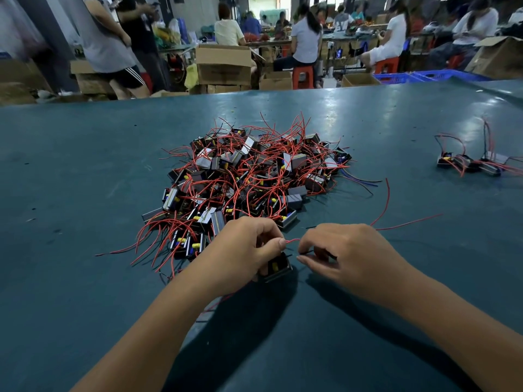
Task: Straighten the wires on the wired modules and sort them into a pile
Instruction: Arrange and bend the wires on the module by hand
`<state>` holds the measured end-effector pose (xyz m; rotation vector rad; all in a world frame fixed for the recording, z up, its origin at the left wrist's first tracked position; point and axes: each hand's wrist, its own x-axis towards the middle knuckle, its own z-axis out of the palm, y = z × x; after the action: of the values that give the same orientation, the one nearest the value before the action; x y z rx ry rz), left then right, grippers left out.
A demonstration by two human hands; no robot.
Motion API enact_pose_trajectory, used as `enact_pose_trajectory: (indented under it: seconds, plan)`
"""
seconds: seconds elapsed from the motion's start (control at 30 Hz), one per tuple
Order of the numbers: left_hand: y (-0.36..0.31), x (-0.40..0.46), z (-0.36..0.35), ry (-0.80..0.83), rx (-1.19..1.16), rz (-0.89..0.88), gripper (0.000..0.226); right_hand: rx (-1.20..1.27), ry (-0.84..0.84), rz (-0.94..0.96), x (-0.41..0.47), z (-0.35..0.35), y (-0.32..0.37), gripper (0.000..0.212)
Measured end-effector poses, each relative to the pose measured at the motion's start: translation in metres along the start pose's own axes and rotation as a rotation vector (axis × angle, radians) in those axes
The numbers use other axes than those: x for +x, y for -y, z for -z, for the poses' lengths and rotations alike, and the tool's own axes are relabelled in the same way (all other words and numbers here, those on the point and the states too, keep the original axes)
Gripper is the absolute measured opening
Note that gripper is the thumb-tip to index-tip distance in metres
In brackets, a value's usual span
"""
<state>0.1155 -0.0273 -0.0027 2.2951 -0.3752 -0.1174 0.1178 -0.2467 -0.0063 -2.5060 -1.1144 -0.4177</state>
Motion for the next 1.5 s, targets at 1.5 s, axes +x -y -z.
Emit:
enact_pose_trajectory:
  seconds: [1.5]
  plan:
    - [-0.003,-0.001,-0.003,0.085,0.097,-0.138,0.014,1.042,-0.12,-0.756,0.01,-0.017,-0.001,0.015]
